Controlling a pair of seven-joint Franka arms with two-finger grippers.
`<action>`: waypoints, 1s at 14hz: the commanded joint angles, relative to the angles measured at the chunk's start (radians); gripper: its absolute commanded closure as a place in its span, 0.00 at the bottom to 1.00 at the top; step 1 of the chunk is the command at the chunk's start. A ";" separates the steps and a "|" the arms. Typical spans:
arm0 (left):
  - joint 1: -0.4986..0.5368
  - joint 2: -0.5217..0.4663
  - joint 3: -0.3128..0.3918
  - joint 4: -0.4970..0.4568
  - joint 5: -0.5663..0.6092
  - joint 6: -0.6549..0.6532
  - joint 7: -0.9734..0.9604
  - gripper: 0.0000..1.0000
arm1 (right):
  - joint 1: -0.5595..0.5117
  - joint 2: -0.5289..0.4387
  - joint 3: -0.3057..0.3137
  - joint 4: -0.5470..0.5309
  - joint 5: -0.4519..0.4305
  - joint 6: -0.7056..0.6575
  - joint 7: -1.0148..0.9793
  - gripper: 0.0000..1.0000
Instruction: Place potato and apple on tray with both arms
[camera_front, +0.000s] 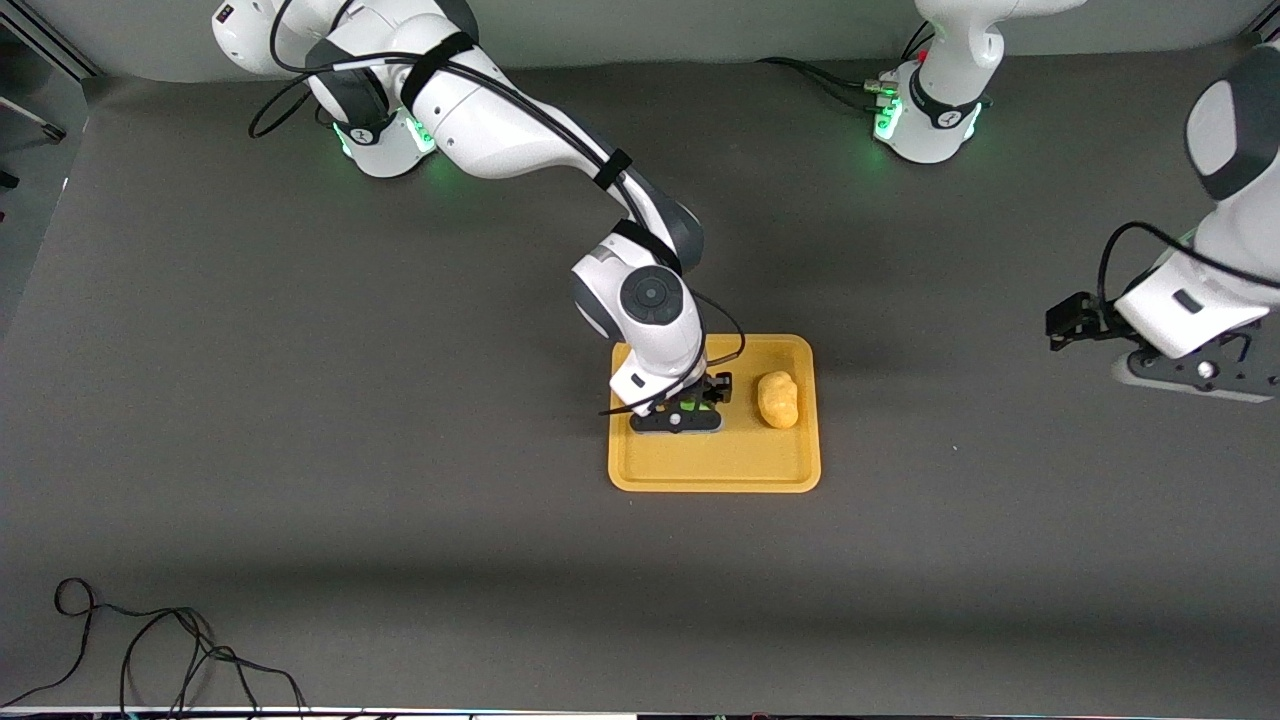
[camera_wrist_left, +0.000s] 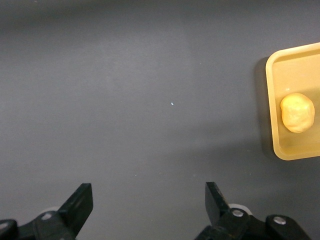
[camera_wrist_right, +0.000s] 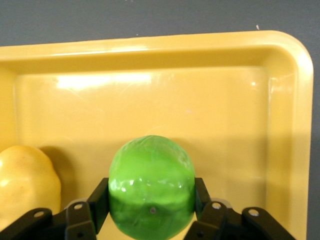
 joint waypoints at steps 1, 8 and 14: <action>0.006 -0.066 -0.008 -0.039 -0.019 0.011 0.012 0.00 | -0.002 -0.007 -0.012 0.021 0.019 -0.052 0.012 0.61; 0.004 -0.117 -0.007 0.080 -0.067 -0.145 0.012 0.00 | 0.000 -0.007 -0.012 0.002 0.022 -0.123 0.030 0.30; 0.008 -0.085 0.003 0.045 -0.126 -0.125 0.045 0.00 | -0.038 -0.160 -0.020 -0.066 0.019 -0.164 0.066 0.00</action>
